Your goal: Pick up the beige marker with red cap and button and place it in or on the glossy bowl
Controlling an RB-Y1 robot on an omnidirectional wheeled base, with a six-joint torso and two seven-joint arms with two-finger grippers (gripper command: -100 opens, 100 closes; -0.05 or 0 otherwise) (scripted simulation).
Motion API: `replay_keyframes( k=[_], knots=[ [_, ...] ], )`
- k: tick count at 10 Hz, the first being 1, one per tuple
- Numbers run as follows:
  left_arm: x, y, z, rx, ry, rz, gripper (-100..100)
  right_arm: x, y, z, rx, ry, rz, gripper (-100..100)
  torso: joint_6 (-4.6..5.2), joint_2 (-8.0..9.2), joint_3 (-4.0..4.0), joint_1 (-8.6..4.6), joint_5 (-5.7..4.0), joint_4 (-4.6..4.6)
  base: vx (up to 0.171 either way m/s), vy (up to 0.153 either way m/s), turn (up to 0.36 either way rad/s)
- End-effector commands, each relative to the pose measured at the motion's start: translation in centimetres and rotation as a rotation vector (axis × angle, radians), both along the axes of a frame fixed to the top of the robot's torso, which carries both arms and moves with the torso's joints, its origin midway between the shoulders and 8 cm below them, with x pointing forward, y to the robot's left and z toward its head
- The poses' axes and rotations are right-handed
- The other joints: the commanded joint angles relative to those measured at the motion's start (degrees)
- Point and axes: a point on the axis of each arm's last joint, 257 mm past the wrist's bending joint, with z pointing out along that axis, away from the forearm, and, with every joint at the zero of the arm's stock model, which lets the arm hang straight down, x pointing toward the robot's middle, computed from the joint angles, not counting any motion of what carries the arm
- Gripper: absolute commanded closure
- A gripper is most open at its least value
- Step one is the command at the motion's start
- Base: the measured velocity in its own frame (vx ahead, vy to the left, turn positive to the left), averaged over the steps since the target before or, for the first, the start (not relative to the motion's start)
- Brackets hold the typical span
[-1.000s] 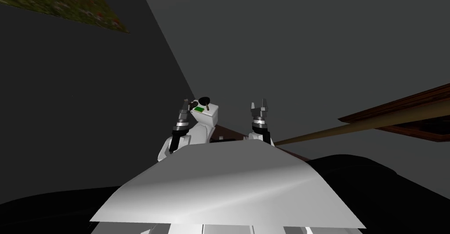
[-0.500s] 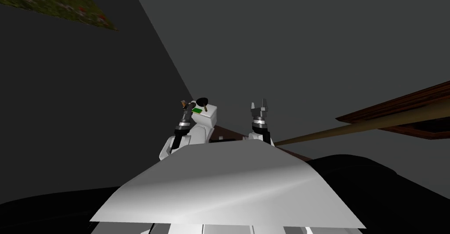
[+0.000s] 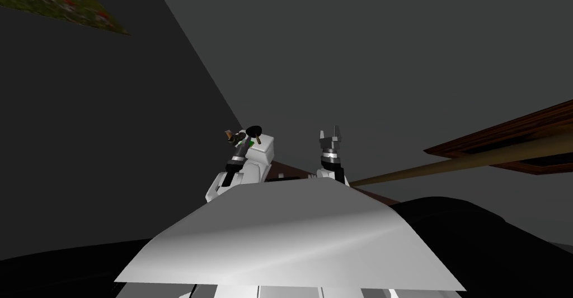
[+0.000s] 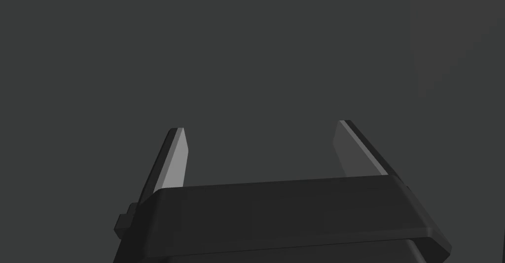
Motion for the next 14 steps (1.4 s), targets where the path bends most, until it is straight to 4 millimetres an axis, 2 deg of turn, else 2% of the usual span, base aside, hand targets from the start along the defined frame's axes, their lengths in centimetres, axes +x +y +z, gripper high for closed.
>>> replay_keyframes(
  k=[1,7,11,14],
  knots=[
    [0.7,0.4,-1.8,0.076,0.038,0.013,-100,0.0,0.0,0.0,0.000,0.000,0.000,0,0.00,0.00,0.00,0.00,0.00,0.00,0.041,-0.025,-0.045],
    [2.1,3.0,-8.2,0.360,0.164,0.043,-100,0.0,0.0,0.0,0.000,0.000,0.000,0,-0.01,0.02,0.01,0.00,0.00,0.00,0.038,-0.026,-0.049],
    [2.6,5.8,-12.0,0.565,0.241,0.058,-100,0.0,0.0,0.0,0.000,0.000,0.000,0,-0.01,0.03,0.02,0.04,0.01,0.01,0.041,-0.020,-0.053],
    [2.8,7.5,-13.5,0.671,0.273,0.064,-100,0.0,0.0,0.0,0.000,0.000,0.000,0,-0.01,0.03,0.01,0.01,0.00,0.01,0.046,-0.026,-0.044]
  ],
)
